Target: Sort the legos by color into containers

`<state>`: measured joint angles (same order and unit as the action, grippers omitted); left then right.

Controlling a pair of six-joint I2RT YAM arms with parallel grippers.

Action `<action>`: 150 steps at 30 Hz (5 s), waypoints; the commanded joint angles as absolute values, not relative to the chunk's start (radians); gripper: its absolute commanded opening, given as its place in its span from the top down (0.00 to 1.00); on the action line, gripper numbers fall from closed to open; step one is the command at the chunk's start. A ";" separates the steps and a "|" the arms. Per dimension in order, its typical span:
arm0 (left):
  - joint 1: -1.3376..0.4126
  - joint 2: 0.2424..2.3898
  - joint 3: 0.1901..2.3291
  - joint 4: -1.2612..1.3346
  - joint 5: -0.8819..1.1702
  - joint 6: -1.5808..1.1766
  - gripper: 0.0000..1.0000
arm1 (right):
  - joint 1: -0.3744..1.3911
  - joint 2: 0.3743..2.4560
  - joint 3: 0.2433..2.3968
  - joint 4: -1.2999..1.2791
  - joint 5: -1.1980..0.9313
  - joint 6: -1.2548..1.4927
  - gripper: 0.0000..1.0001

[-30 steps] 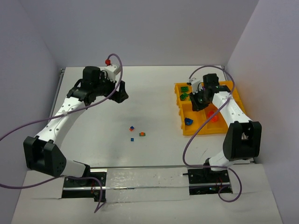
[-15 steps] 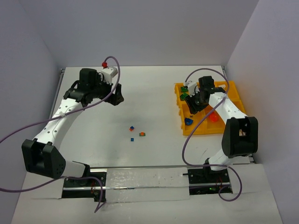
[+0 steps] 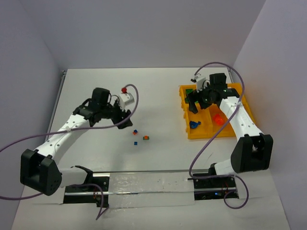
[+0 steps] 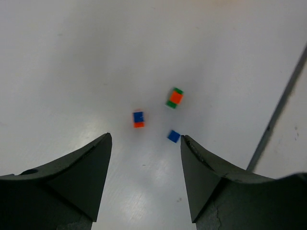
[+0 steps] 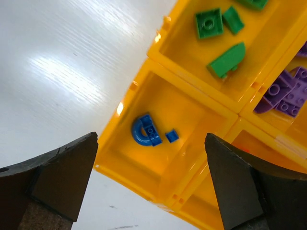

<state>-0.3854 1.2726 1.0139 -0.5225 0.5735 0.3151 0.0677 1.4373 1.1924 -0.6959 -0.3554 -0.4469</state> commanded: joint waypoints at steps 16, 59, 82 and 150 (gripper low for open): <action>-0.622 1.502 0.921 -0.281 0.596 0.559 0.34 | 0.064 1.408 1.315 -0.706 -0.430 -0.385 0.00; -0.704 1.732 1.037 -0.408 0.545 0.706 0.47 | 0.054 1.475 1.339 -0.701 -0.431 -0.381 0.00; -0.738 1.759 1.052 -0.385 0.509 0.686 0.51 | 0.051 1.471 1.321 -0.698 -0.430 -0.379 0.00; -0.699 1.353 1.127 -0.048 0.463 0.373 0.99 | 0.310 1.626 1.394 -0.388 -1.121 0.237 0.39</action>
<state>-0.6907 1.3904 1.1236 -0.1056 0.4633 0.3595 0.3054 1.6265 1.3400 -0.4483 -1.0685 0.2218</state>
